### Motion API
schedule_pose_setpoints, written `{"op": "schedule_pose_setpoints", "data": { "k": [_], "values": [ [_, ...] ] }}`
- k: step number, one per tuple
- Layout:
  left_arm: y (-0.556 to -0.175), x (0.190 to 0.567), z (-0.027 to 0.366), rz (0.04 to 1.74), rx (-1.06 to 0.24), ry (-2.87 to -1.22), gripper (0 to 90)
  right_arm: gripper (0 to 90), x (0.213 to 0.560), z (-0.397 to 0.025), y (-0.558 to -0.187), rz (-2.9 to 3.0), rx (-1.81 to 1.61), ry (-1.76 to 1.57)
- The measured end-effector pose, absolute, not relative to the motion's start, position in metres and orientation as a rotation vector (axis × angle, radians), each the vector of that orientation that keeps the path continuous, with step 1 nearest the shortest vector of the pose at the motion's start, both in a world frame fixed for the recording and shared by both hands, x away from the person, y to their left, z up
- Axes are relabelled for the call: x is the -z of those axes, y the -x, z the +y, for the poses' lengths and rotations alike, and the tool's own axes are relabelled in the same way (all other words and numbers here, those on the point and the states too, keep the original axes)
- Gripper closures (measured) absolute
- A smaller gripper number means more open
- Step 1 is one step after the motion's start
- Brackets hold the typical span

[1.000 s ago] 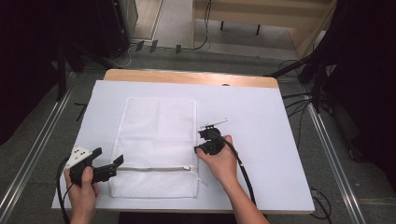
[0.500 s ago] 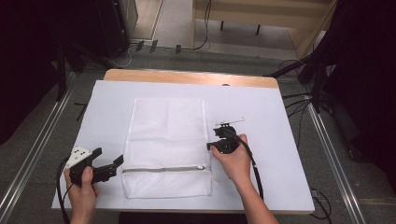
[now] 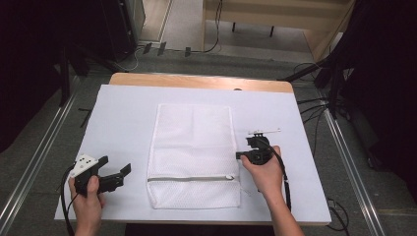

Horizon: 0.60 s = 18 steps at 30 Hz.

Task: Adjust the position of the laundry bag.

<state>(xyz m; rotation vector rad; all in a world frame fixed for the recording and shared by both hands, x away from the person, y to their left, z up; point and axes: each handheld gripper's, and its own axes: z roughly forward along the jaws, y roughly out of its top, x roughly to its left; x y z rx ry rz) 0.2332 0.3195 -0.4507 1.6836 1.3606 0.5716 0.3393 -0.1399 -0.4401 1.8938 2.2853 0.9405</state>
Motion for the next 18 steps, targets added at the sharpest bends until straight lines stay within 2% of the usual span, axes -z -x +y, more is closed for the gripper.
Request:
{"op": "schedule_pose_setpoints", "data": {
  "k": [18],
  "values": [
    [-0.233,0.452,0.319,1.357,-0.572,-1.685,8.7,90.0,0.451,-0.170,-0.322,2.228,-0.915,-1.945]
  ]
}}
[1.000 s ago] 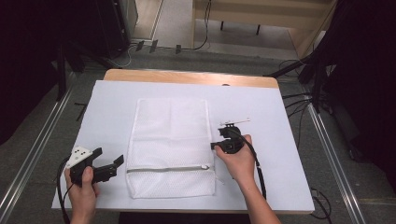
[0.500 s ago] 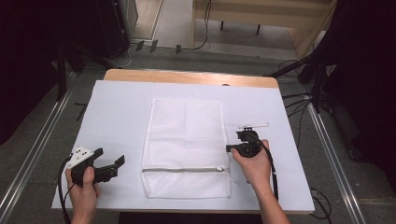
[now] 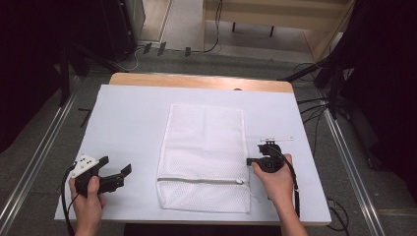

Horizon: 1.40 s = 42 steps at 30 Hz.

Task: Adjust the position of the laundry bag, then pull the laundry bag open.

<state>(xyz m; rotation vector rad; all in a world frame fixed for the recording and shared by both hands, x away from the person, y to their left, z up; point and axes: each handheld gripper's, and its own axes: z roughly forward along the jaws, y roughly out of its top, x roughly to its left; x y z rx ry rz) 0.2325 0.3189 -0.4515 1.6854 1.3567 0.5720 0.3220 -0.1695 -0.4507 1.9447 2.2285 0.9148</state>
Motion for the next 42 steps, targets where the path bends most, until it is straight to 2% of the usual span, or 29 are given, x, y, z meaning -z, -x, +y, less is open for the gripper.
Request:
{"op": "schedule_pose_setpoints", "data": {
  "k": [8,11,16,21,27,37,39,42],
  "values": [
    [-0.232,0.452,0.319,1.350,-0.572,-1.683,8.6,89.9,0.457,-0.176,-0.316,2.244,-0.923,-1.947],
    [-0.231,0.451,0.317,1.335,-0.578,-1.703,8.7,70.9,0.457,-0.180,-0.314,2.237,-0.964,-1.946],
    [-0.230,0.452,0.311,1.325,-0.576,-1.716,8.7,59.1,0.453,-0.197,-0.301,2.173,-1.052,-1.900],
    [-0.222,0.446,0.297,1.262,-0.598,-1.706,8.7,49.7,0.454,-0.220,-0.270,2.126,-1.149,-1.794],
    [-0.219,0.438,0.268,1.199,-0.562,-1.724,8.7,44.2,0.447,-0.236,-0.240,2.115,-1.208,-1.713],
    [-0.225,0.431,0.187,1.070,-0.428,-1.819,8.8,44.4,0.444,-0.246,-0.223,2.116,-1.261,-1.657],
    [-0.226,0.430,0.174,1.064,-0.424,-1.832,14.7,45.4,0.448,-0.247,-0.221,2.126,-1.254,-1.639],
    [-0.231,0.428,0.154,1.024,-0.357,-1.834,14.6,47.1,0.451,-0.245,-0.217,2.147,-1.270,-1.638]
  ]
}}
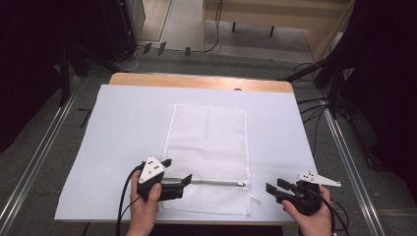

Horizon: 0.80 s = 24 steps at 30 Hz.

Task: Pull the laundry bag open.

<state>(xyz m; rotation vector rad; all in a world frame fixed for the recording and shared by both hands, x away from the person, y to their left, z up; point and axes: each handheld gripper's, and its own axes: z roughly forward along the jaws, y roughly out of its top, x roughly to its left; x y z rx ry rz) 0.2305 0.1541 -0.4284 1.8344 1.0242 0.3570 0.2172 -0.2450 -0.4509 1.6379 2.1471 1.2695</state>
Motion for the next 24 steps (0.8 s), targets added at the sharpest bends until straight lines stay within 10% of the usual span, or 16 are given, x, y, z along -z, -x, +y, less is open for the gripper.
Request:
{"op": "schedule_pose_setpoints", "data": {
  "k": [24],
  "values": [
    [-0.262,0.447,0.038,0.965,-0.089,-2.050,36.0,44.8,0.476,-0.194,-0.199,2.295,-1.240,-1.460]
  ]
}}
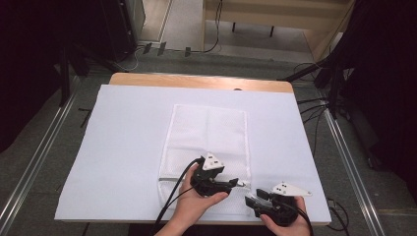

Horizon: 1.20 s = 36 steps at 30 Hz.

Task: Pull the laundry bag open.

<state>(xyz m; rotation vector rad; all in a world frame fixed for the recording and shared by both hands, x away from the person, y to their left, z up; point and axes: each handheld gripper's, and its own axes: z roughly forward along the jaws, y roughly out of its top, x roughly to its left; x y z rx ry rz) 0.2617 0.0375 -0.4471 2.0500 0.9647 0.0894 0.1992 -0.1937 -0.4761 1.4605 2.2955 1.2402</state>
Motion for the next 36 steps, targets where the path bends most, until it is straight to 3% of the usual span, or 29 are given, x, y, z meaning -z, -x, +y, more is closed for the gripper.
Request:
{"op": "schedule_pose_setpoints", "data": {
  "k": [12,22,25,29,34,36],
  "values": [
    [-0.268,0.457,0.019,1.001,0.110,-2.072,52.8,47.5,0.484,-0.180,-0.200,2.266,-1.193,-1.397],
    [-0.274,0.459,0.012,0.999,0.155,-2.088,73.8,49.9,0.487,-0.177,-0.196,2.236,-1.162,-1.360],
    [-0.275,0.460,0.012,0.996,0.173,-2.083,85.6,49.9,0.487,-0.177,-0.197,2.236,-1.163,-1.363],
    [-0.274,0.458,0.013,0.968,0.175,-2.084,87.4,47.6,0.486,-0.176,-0.197,2.235,-1.169,-1.379],
    [-0.275,0.452,0.024,0.951,0.220,-2.013,87.5,33.9,0.485,-0.170,-0.198,2.237,-1.166,-1.401],
    [-0.275,0.449,0.029,0.942,0.234,-1.983,87.5,33.5,0.485,-0.167,-0.199,2.227,-1.152,-1.403]
  ]
}}
